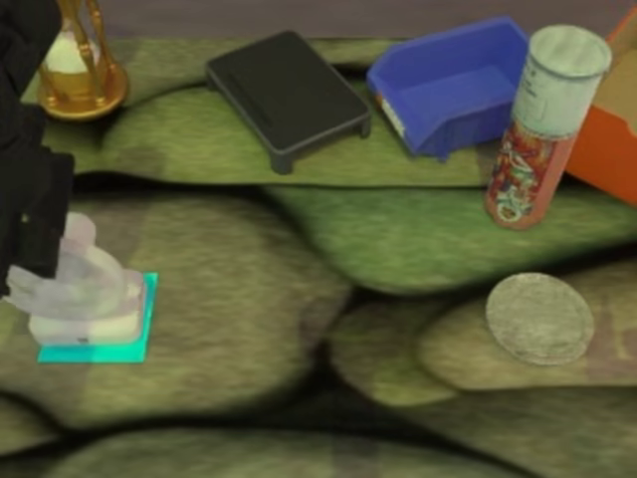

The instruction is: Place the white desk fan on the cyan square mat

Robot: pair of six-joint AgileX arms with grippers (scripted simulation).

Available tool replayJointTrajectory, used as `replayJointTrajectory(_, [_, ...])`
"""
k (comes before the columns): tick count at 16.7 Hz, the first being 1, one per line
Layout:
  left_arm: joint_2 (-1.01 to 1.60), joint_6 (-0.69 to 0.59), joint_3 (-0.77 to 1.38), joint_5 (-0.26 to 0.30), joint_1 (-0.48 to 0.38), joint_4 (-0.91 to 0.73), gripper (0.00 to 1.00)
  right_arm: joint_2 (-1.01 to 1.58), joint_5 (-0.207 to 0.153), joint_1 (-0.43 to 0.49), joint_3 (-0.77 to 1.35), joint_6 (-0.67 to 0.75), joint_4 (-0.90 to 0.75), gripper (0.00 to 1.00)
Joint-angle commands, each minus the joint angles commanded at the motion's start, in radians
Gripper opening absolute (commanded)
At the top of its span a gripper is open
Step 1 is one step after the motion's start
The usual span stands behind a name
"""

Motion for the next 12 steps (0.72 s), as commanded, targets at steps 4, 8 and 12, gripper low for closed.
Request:
replayJointTrajectory(4, [0.0, 0.0, 0.0, 0.0, 0.0, 0.0, 0.83, 0.0, 0.0, 0.0, 0.0, 0.0, 0.0, 1.0])
replayJointTrajectory(8, [0.0, 0.0, 0.0, 0.0, 0.0, 0.0, 1.0, 0.0, 0.0, 0.0, 0.0, 0.0, 0.0, 1.0])
replayJointTrajectory(12, [0.0, 0.0, 0.0, 0.0, 0.0, 0.0, 1.0, 0.0, 0.0, 0.0, 0.0, 0.0, 0.0, 1.0])
